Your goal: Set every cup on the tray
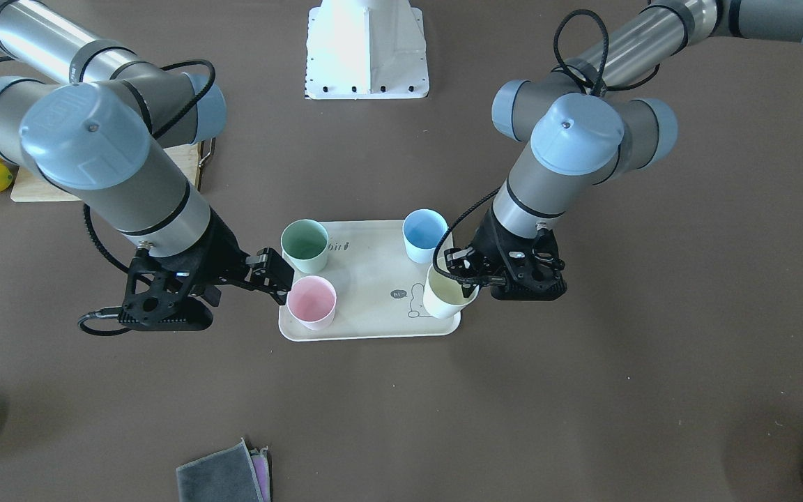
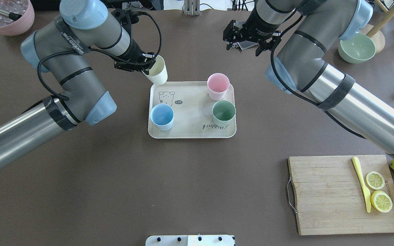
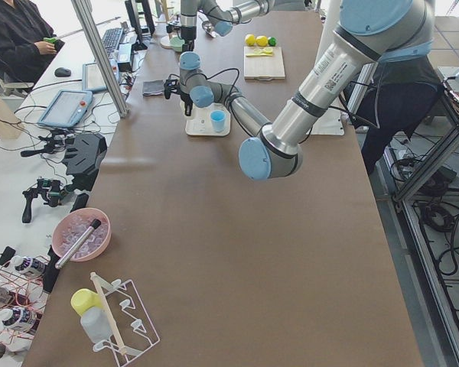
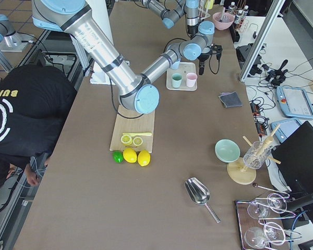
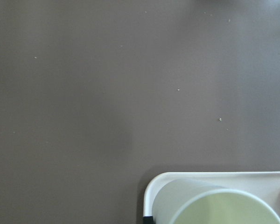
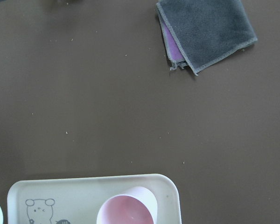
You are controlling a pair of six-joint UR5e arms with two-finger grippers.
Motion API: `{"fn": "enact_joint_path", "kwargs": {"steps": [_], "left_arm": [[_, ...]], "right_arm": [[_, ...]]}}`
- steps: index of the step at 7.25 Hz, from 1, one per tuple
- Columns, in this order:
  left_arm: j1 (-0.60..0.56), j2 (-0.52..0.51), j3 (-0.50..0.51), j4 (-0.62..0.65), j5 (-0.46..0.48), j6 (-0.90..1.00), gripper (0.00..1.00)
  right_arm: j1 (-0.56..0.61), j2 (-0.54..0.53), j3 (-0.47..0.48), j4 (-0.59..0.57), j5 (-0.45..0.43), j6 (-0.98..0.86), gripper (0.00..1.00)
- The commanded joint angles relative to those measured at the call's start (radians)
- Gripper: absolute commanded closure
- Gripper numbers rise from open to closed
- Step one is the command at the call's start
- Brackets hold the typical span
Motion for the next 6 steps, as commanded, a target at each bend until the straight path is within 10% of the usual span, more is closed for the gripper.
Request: {"fn": "enact_joint_path", "kwargs": {"steps": [1,3,4,5,6], "left_arm": [[0.072,-0.033,0.049,-0.004,0.070,-0.002,1.00],[0.110,-0.065,0.100,-0.006,0.110,0.000,1.00],[0.119,-0.079,0.120,-0.006,0.111,0.001,0.68],[0.135,-0.079,0.113,-0.007,0.161,0.003,0.03],[0.141,-0.077,0.105,-0.006,0.207,0.003,0.02]], "right_arm": [[0.046,-0.031,0.004,0.002,0.012,-0.065,0.00],[0.062,-0.048,0.007,0.008,0.000,-0.073,0.00],[0.069,-0.057,0.009,0.012,0.001,-0.073,0.00],[0.072,-0.059,0.009,0.010,-0.002,-0.073,0.00],[0.077,-0.062,0.009,0.012,-0.001,-0.073,0.00]]}}
